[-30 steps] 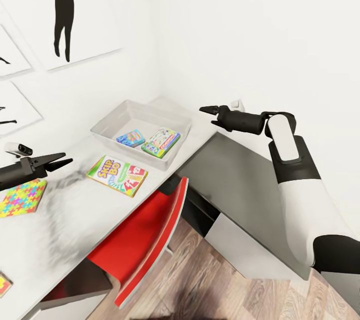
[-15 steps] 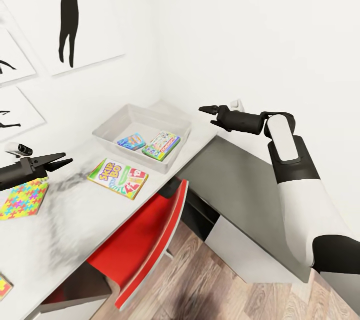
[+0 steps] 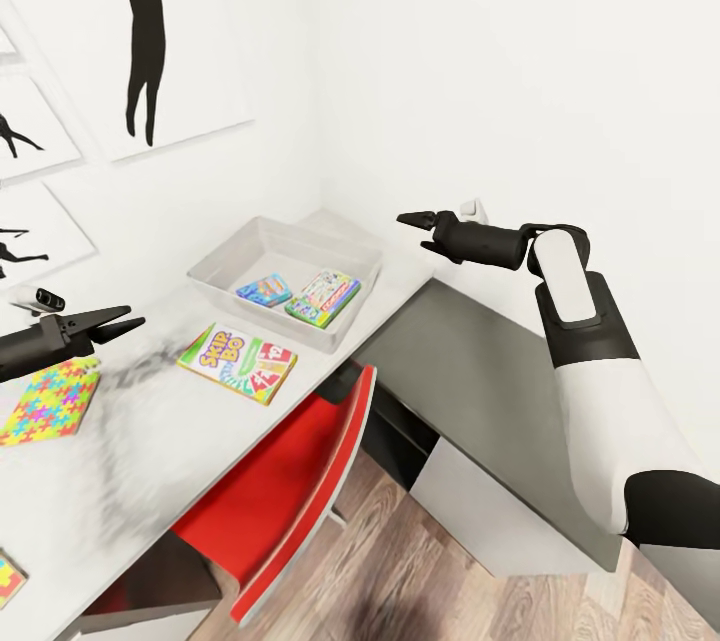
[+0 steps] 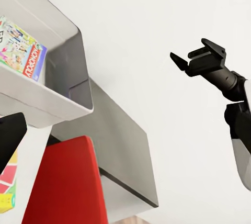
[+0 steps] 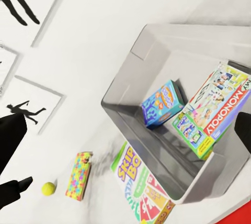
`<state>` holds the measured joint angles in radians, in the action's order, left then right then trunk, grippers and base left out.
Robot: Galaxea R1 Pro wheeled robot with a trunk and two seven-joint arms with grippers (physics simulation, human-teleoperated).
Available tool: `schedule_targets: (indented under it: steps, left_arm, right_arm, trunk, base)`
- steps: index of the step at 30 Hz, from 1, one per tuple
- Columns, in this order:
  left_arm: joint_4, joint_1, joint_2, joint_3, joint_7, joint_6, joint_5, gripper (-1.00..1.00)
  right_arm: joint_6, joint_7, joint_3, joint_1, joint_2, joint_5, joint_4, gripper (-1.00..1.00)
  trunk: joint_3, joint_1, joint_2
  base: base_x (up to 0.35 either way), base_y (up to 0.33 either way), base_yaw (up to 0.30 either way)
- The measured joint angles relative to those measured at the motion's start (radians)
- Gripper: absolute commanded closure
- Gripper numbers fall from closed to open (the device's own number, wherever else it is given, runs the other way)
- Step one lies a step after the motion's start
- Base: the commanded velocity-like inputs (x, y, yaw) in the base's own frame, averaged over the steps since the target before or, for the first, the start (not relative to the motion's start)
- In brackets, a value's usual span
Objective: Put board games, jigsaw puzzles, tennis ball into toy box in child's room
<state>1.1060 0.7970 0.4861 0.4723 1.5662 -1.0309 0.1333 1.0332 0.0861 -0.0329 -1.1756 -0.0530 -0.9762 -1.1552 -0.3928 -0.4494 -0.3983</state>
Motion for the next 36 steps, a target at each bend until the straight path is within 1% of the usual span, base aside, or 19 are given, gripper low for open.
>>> schedule_targets:
  steps: [27, 36]
  left_arm:
    - [0.0, 0.0, 0.0, -0.001, 0.0, 0.003, -0.001, -1.0]
    - [0.0, 0.0, 0.0, 0.0, 0.0, 0.004, -0.002, -1.0]
  right_arm:
    - [-0.001, 0.0, 0.001, 0.001, -0.002, 0.0, -0.001, -1.0]
    - [-0.002, 0.0, 0.001, 0.012, -0.002, 0.001, -0.002, -1.0]
  trunk:
    - [0.045, 0.0, 0.0]
    - [0.06, 0.0, 0.0]
  base:
    - [0.0, 0.0, 0.0]
    - [0.0, 0.0, 0.0]
